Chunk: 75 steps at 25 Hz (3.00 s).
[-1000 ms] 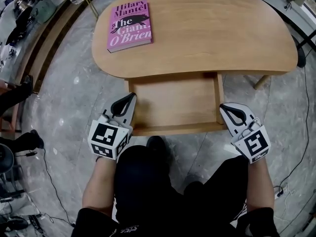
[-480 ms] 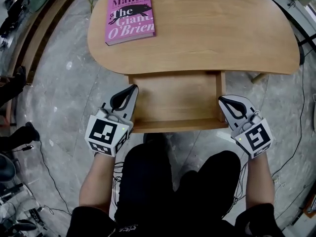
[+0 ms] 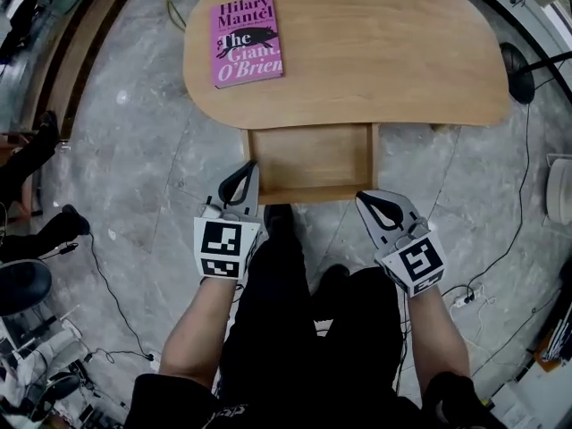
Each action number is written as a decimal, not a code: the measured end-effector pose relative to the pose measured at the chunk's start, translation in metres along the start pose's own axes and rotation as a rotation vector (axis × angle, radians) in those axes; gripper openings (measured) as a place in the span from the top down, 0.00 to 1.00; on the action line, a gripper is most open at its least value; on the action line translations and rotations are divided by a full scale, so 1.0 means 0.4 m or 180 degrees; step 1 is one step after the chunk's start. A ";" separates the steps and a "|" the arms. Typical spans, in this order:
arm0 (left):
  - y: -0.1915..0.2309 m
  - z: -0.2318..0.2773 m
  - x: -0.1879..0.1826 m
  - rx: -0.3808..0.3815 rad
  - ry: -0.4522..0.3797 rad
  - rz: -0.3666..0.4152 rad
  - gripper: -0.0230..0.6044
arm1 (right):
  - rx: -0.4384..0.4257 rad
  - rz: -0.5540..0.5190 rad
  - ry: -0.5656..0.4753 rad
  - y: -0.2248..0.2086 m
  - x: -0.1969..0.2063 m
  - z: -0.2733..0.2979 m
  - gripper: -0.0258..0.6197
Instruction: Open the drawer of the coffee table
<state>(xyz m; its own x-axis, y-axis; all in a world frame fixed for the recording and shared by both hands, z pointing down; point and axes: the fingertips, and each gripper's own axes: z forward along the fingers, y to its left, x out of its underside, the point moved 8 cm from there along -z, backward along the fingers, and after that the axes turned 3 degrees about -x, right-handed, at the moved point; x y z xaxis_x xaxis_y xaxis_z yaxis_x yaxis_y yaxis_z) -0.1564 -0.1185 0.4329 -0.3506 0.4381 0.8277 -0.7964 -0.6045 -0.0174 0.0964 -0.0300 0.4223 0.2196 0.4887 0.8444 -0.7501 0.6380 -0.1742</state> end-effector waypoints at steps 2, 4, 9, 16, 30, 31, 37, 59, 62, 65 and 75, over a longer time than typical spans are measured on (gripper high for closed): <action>-0.020 -0.068 -0.066 -0.0008 0.0040 -0.0020 0.95 | -0.0023 0.0133 -0.0015 0.059 -0.051 -0.055 0.95; -0.043 -0.136 -0.138 0.0020 0.0035 -0.0018 0.95 | -0.0041 0.0189 -0.0036 0.114 -0.109 -0.117 0.95; -0.085 -0.296 -0.319 0.0061 -0.0045 -0.0005 0.95 | 0.0002 0.0300 -0.0193 0.196 -0.251 -0.277 0.95; -0.143 -0.445 -0.476 0.0085 -0.0236 0.0043 0.95 | 0.0133 0.0085 -0.0414 0.244 -0.384 -0.450 0.95; -0.302 -0.707 -0.644 0.0081 -0.0608 0.0078 0.95 | 0.0267 0.0333 -0.0743 0.397 -0.404 -0.737 0.95; -0.312 -0.723 -0.647 0.0117 -0.0660 0.0029 0.95 | 0.0242 0.0318 -0.0717 0.402 -0.403 -0.747 0.95; -0.350 -0.772 -0.649 0.0479 -0.0748 0.0217 0.95 | 0.0338 0.0405 -0.0660 0.393 -0.416 -0.770 0.95; -0.205 -0.821 -0.732 0.1187 -0.1068 0.0282 0.84 | 0.0544 0.0054 -0.0943 0.453 -0.699 -0.684 0.95; -0.215 -0.830 -0.730 0.1118 -0.1095 0.0223 0.84 | 0.0490 0.0003 -0.0991 0.438 -0.708 -0.698 0.95; -0.243 -0.827 -0.747 0.1000 -0.1152 0.0246 0.87 | 0.0417 -0.0049 -0.1061 0.410 -0.712 -0.730 0.95; -0.469 -0.776 -0.811 0.0392 -0.1102 0.0124 0.88 | 0.0482 -0.0454 -0.0764 0.215 -0.593 -0.964 0.95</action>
<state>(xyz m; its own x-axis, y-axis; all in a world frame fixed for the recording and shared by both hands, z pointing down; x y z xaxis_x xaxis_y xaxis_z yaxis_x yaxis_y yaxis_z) -0.0462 0.0594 -0.0065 -0.1751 0.1749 0.9689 -0.7132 -0.7009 -0.0024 0.2205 0.1386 0.0117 0.1891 0.2347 0.9535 -0.8106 0.5854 0.0167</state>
